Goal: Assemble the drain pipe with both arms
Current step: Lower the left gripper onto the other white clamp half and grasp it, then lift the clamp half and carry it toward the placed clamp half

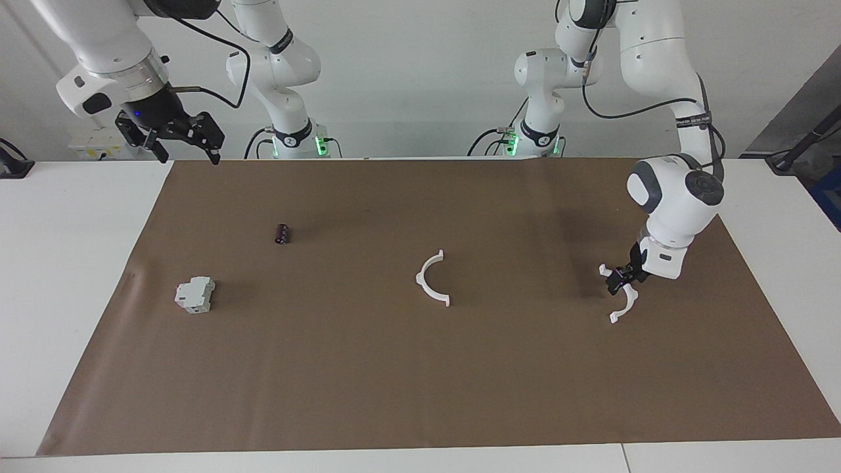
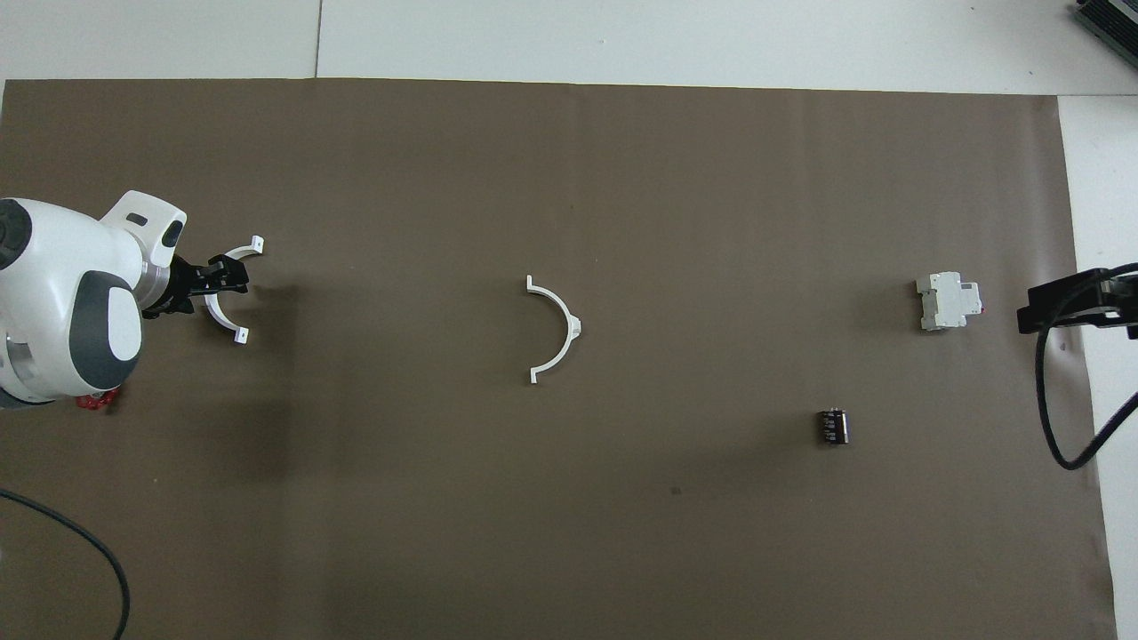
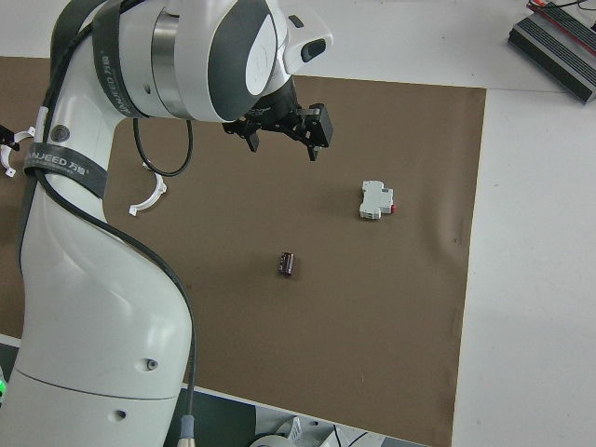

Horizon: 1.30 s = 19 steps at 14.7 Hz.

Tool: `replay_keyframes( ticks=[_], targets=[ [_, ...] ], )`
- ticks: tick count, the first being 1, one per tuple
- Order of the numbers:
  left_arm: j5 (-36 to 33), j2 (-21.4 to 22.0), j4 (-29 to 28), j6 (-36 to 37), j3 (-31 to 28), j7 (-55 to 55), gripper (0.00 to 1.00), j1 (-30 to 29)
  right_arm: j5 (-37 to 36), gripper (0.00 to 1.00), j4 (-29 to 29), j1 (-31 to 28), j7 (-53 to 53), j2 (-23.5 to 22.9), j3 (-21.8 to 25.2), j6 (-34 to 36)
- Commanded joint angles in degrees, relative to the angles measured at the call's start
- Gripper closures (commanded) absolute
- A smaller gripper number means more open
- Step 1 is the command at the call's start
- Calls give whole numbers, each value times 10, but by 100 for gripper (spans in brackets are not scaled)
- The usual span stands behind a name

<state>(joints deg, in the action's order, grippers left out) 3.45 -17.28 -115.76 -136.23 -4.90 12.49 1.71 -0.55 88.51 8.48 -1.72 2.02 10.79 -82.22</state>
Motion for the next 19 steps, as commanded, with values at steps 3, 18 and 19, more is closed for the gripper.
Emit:
replay_keyframes(
  ticks=[3, 18, 19],
  targets=[
    [15, -1, -21, -23, 1, 4, 62, 0, 6, 0, 11, -5, 4, 6, -2, -11],
    [13, 16, 86, 119, 4, 319, 100, 156, 6, 0, 11, -5, 4, 6, -2, -11],
    [13, 19, 86, 121, 4, 342, 100, 175, 6, 0, 11, -5, 4, 6, -2, -11]
  ],
)
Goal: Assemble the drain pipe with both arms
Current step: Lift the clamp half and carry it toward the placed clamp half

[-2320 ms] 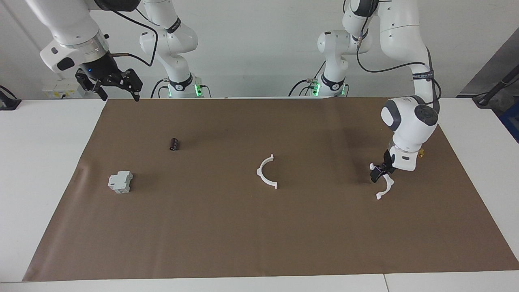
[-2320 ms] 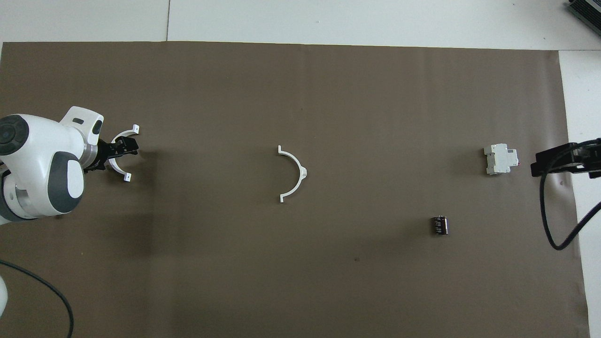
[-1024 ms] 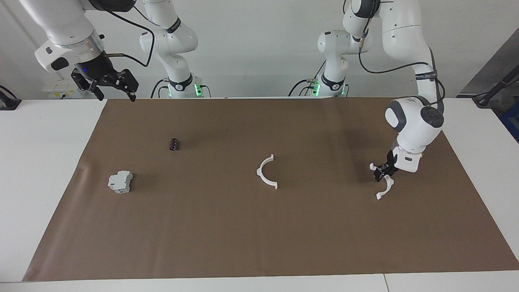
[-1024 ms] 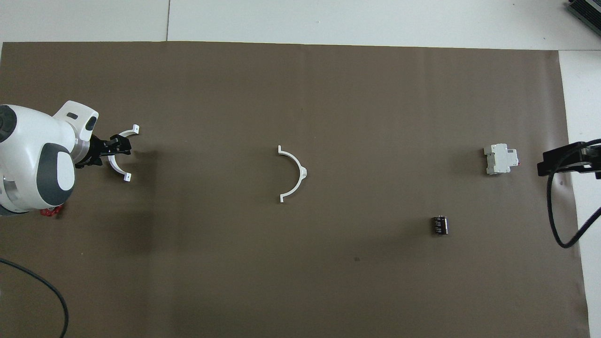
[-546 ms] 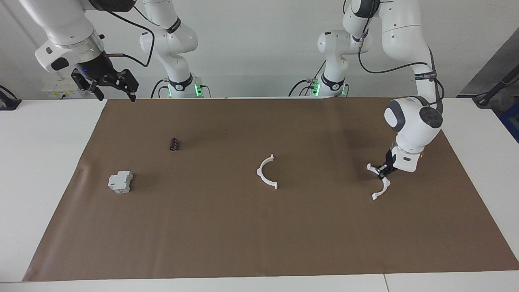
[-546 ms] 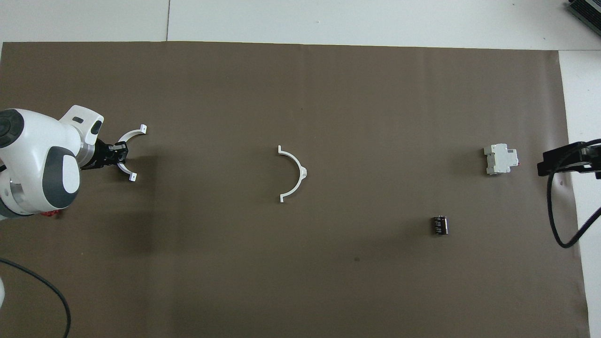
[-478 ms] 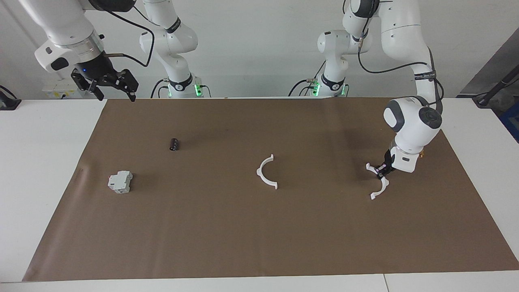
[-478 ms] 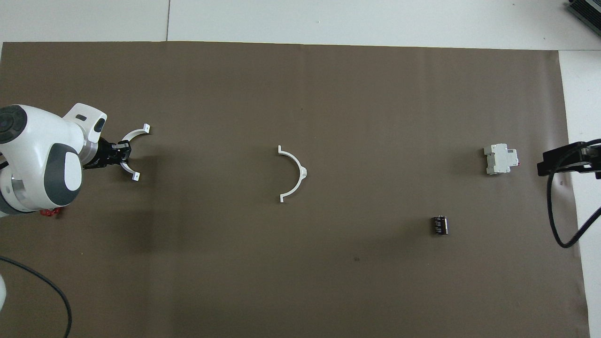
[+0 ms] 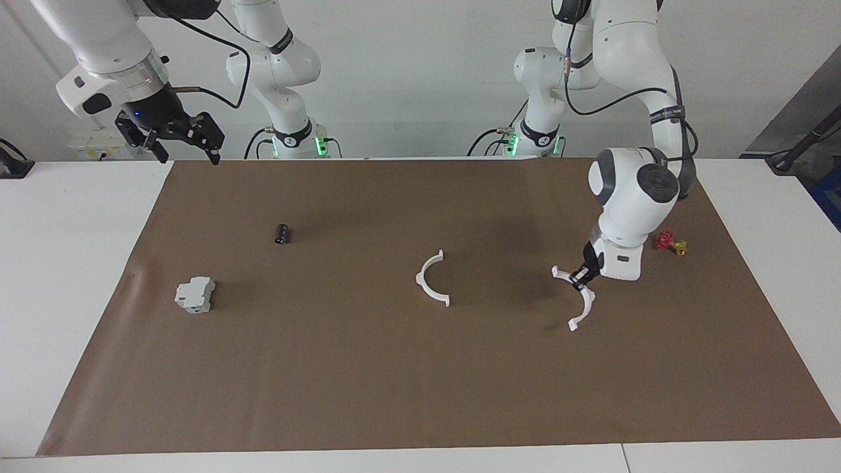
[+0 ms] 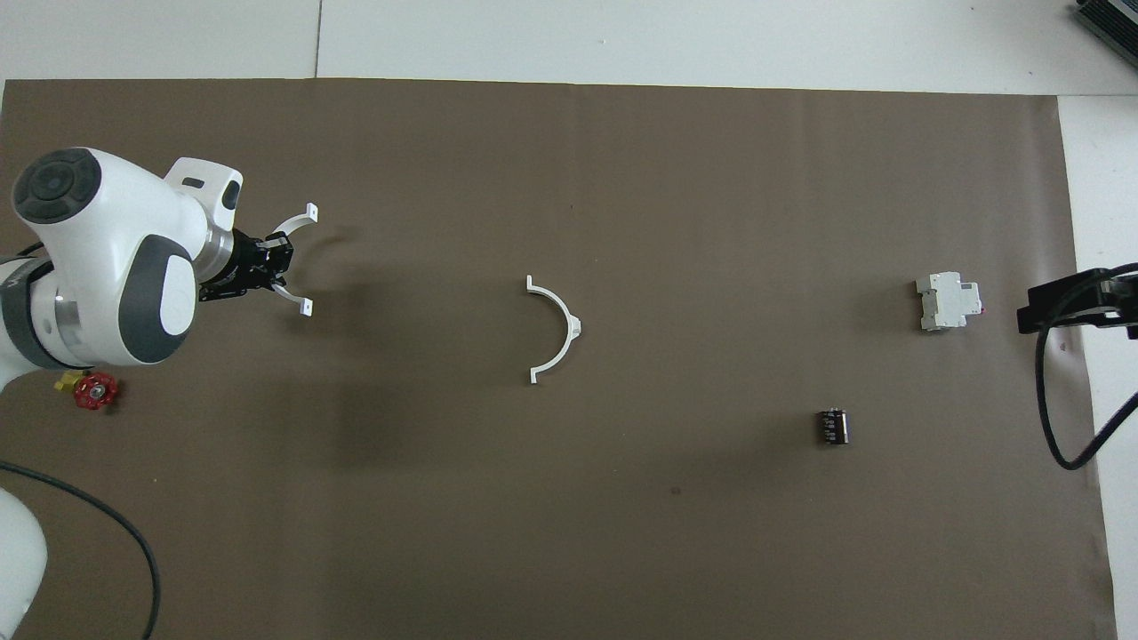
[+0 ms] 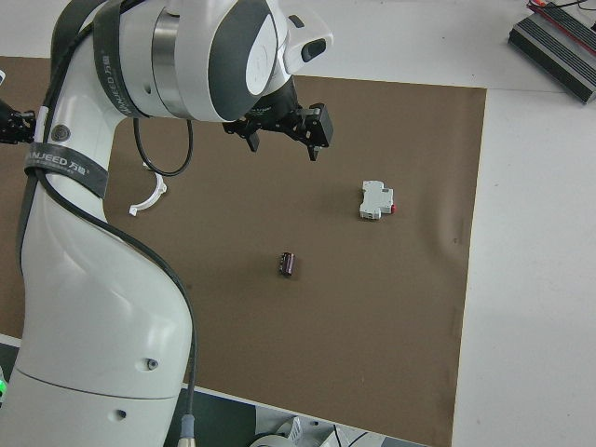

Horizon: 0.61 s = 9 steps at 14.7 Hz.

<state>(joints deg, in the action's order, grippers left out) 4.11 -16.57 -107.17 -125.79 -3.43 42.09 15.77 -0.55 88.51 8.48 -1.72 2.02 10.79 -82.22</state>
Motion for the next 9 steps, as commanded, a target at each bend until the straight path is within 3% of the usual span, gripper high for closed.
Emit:
replay_keyframes(
  ticks=[1, 6, 9],
  targets=[
    [3, 15, -1, 17, -11, 76, 100, 54, 6, 0, 10, -5, 4, 6, -2, -11],
    [0, 22, -14, 6, -11, 199, 100, 135, 6, 0, 10, -5, 4, 6, -2, -11],
    [0, 26, -44, -51, -11, 261, 100, 157, 6, 0, 10, -5, 4, 6, -2, -11]
  ],
)
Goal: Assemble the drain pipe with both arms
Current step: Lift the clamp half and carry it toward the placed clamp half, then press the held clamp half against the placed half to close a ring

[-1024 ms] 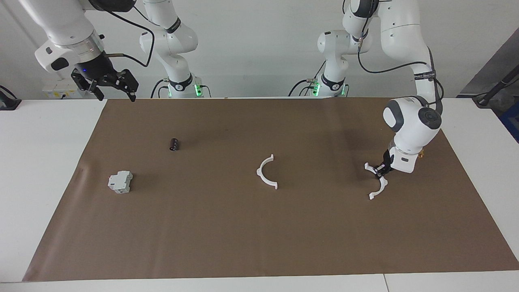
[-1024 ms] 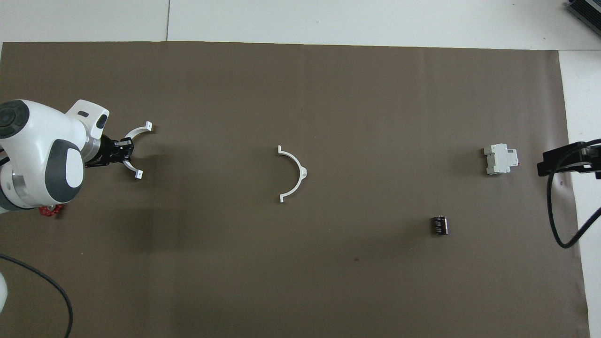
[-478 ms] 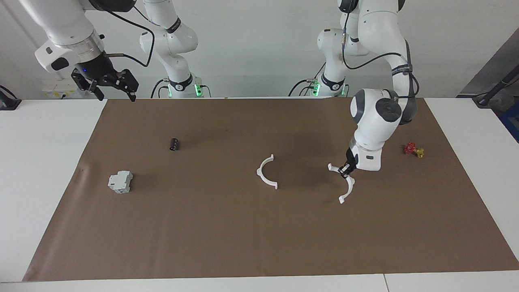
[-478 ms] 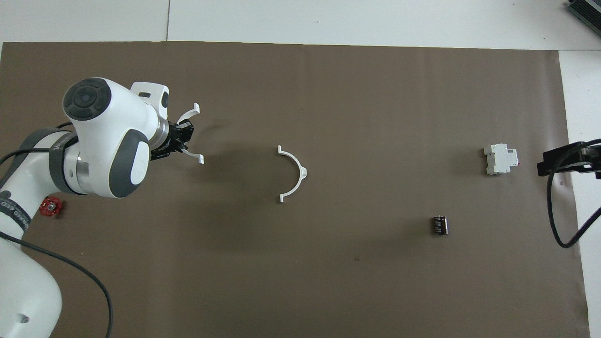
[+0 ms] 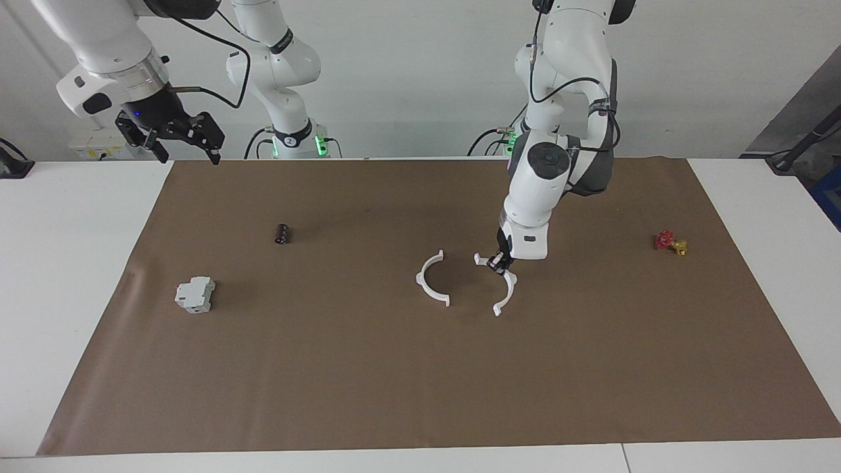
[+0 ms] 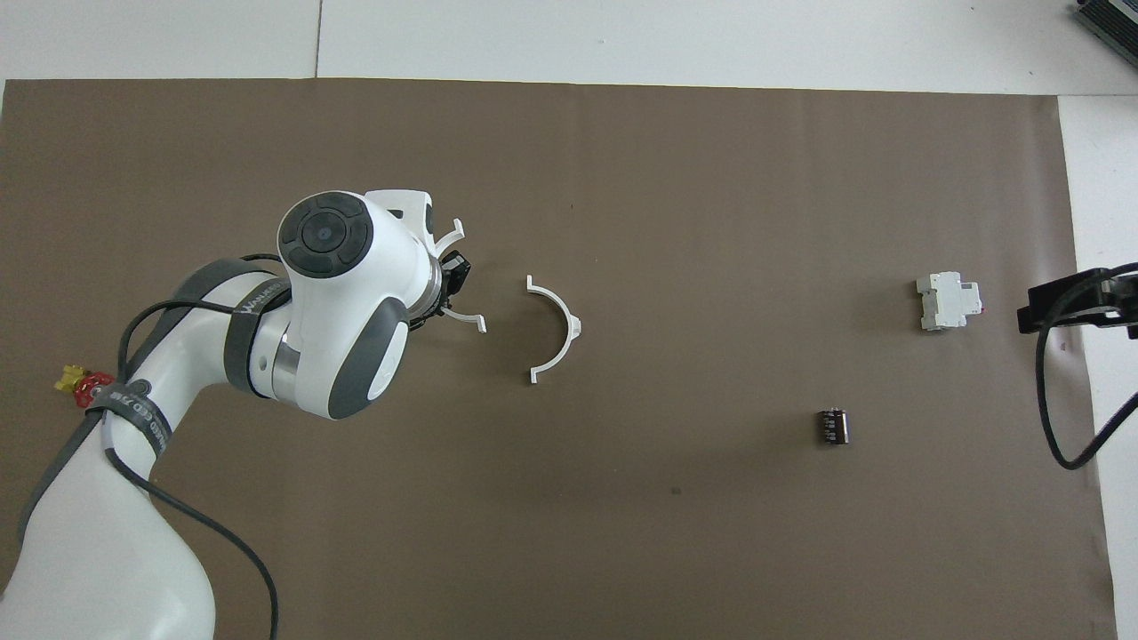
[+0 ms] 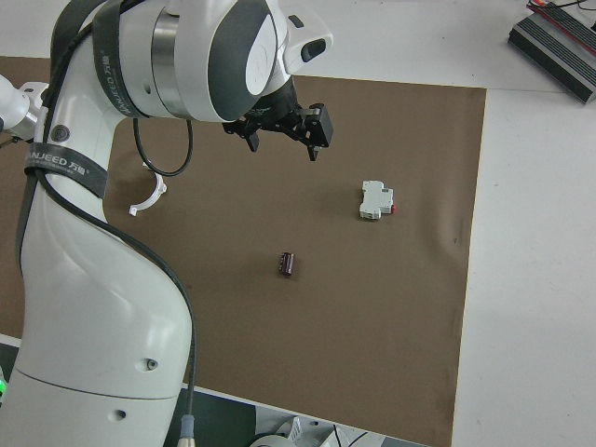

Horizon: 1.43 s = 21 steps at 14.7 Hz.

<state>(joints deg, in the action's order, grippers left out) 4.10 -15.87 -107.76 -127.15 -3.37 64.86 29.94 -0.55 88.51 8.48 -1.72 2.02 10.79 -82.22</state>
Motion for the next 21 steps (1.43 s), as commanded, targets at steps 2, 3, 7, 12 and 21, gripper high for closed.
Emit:
replay_keyframes(
  ticks=[2, 3, 7, 12, 21],
  targets=[
    [0, 22, -63, -74, -11, 36, 100, 34, 6, 0, 10, -5, 4, 7, -2, -11],
    [0, 19, -73, -76, -11, 38, 100, 46, 6, 0, 10, -5, 4, 6, -2, -11],
    [-15, 8, -86, -93, -11, 40, 100, 64, 6, 0, 10, -5, 4, 6, -2, -11],
    [-45, 8, -107, -114, -9, 34, 100, 76, 6, 0, 10, -5, 4, 6, -2, -11],
    [-45, -13, -110, -147, -10, 37, 100, 97, 6, 0, 10, -5, 4, 6, -2, -11]
  ],
)
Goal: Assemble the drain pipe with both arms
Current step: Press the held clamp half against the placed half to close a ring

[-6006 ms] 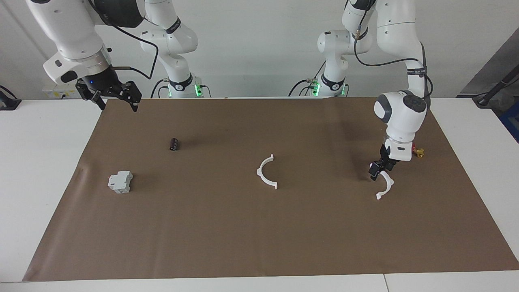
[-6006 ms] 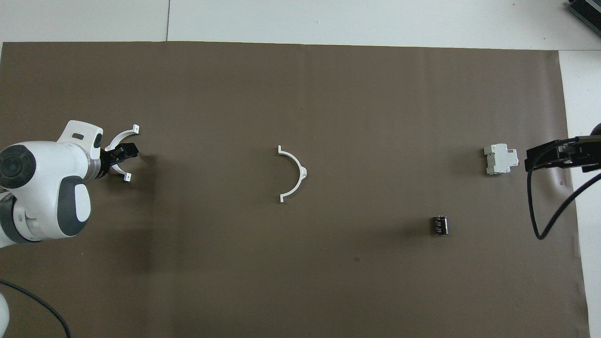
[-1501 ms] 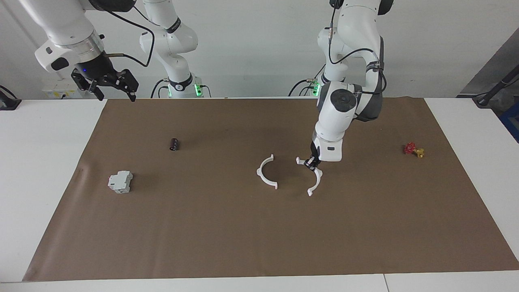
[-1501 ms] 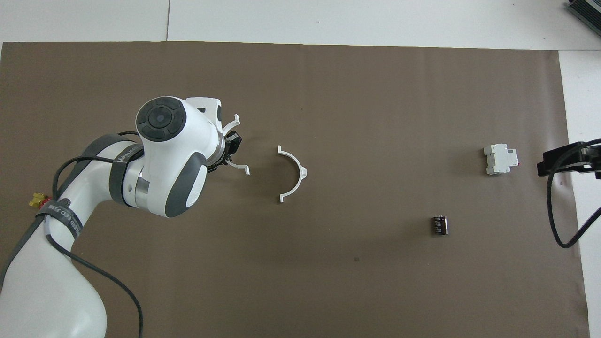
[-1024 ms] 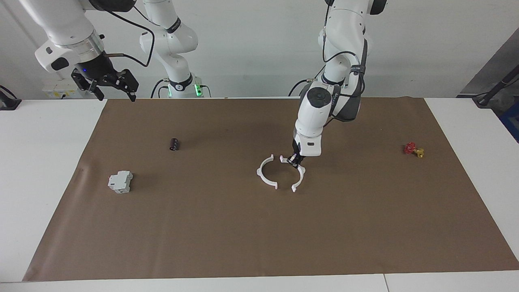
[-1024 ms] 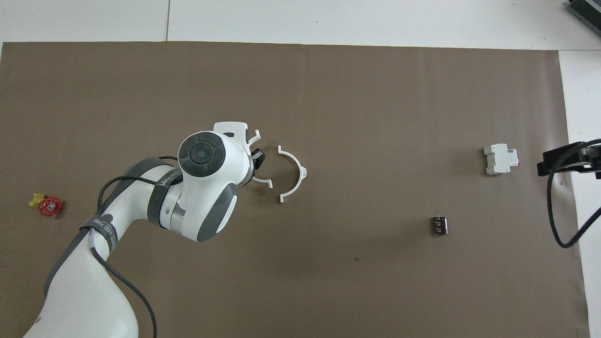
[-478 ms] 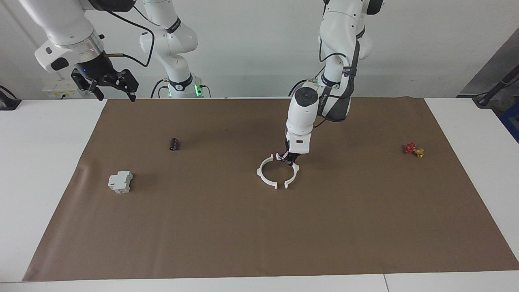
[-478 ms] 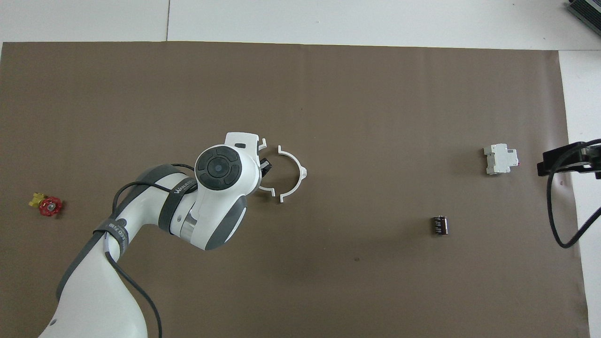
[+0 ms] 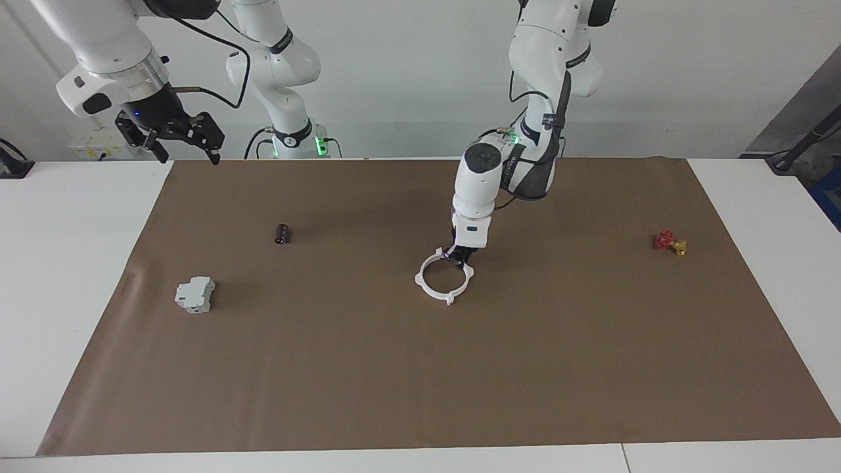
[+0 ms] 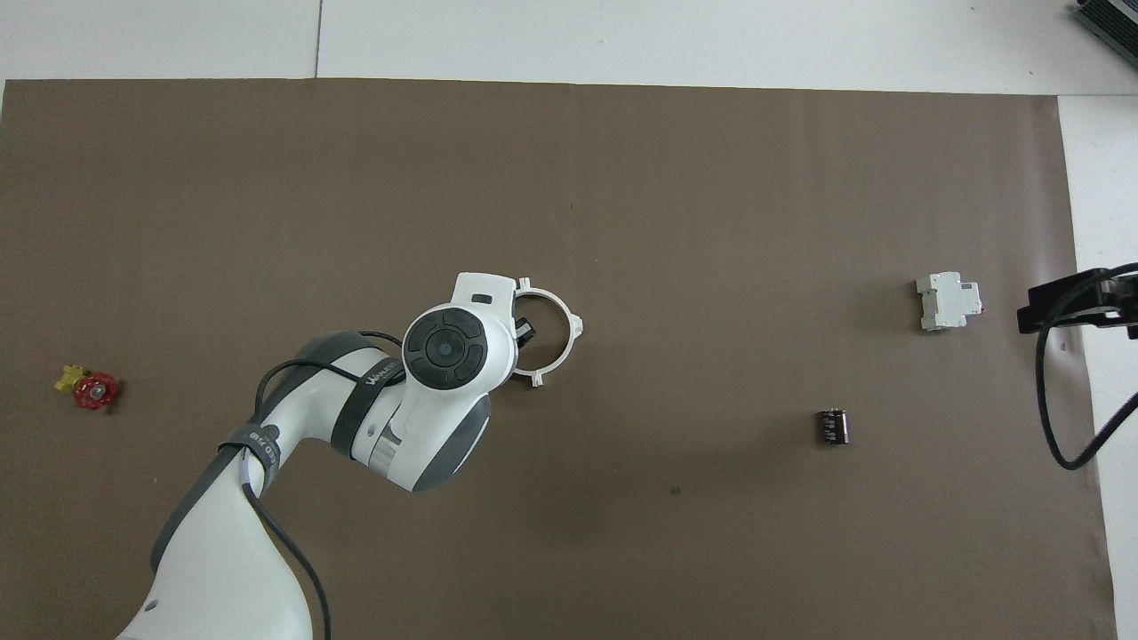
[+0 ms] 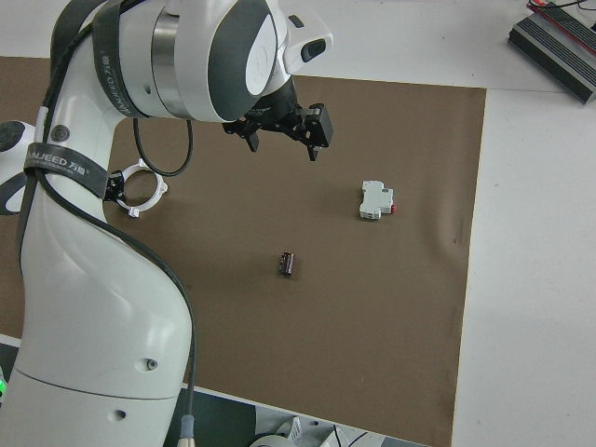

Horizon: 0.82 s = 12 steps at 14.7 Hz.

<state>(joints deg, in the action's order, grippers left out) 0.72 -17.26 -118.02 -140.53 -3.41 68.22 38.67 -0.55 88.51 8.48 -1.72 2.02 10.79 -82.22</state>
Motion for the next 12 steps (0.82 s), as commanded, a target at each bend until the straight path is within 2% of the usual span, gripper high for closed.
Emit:
replay_keyframes(
  ticks=[1, 12],
  targets=[
    [-11, 1, -7, -15, -10, 2, 100, 10, 6, 0, 10, -5, 4, 6, -2, -11],
    [-14, -4, -6, -16, -11, 1, 100, 9, 6, 0, 10, -5, 4, 7, -2, -11]
  ],
)
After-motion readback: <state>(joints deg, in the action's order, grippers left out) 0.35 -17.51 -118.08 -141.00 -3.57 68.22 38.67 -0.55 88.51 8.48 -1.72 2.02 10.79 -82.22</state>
